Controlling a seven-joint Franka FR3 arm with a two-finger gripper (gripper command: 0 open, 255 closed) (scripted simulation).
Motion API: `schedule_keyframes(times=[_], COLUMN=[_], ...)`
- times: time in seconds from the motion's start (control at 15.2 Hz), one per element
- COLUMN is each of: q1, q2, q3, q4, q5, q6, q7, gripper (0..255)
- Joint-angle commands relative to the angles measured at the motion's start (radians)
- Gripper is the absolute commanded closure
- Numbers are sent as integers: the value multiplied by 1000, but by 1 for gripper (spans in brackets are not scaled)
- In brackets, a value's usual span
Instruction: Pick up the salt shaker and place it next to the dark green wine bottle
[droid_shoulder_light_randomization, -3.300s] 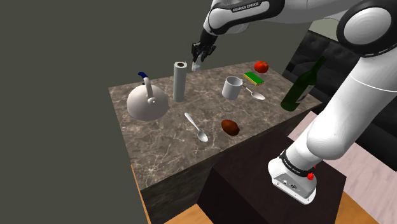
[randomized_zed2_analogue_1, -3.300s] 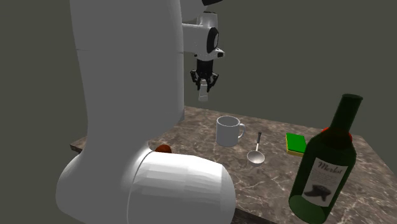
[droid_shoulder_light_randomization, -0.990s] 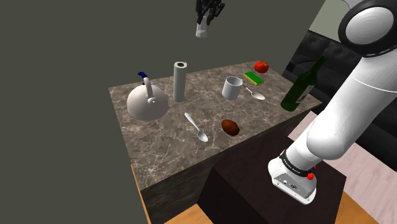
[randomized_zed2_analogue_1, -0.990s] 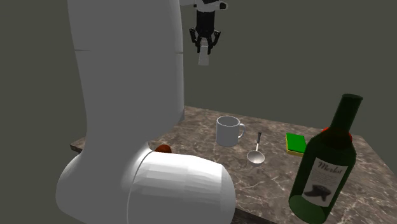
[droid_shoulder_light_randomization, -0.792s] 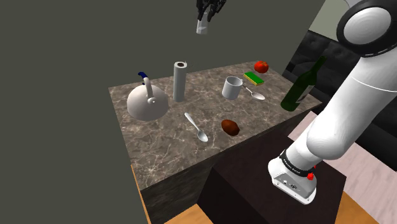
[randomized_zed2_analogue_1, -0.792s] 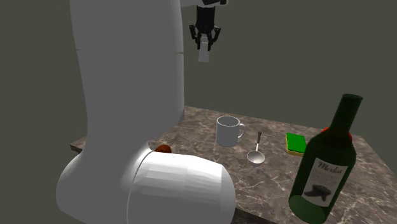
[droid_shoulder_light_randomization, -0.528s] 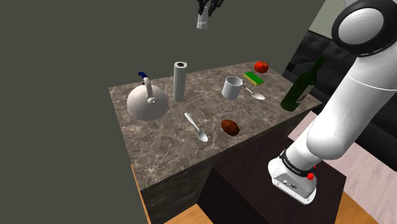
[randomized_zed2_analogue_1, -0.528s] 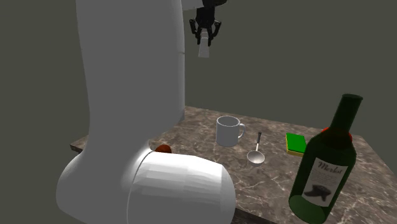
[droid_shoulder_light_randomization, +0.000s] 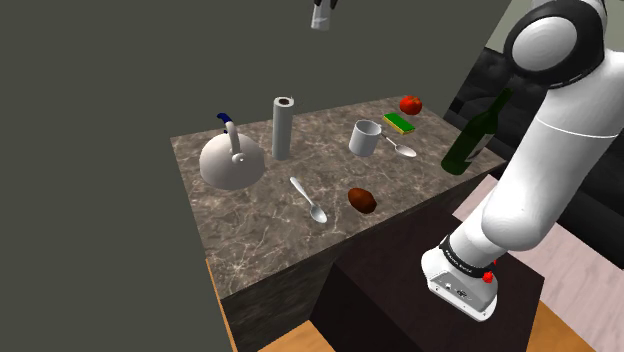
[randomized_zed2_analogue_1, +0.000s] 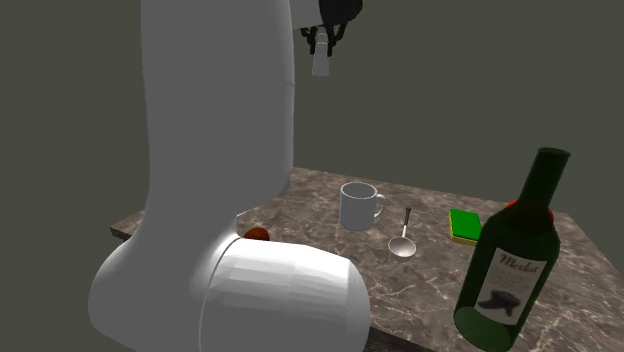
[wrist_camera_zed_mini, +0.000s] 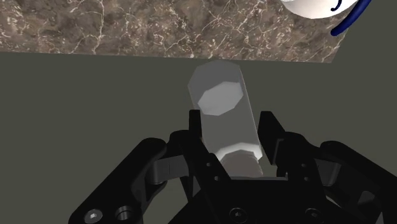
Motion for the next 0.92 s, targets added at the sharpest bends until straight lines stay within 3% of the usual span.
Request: schedule_keyframes(times=[0.0, 0.07, 0.4, 0.86], q1=[-1, -1, -54, -119], q2=[25, 28, -148, -320], q3=[0, 0, -34, -103], q4=[67, 74, -166, -369], q5=[1, 1, 20, 35], q6=[-42, -46, 10, 26], q7=[4, 4, -88, -225], gripper=[255, 255, 255, 255])
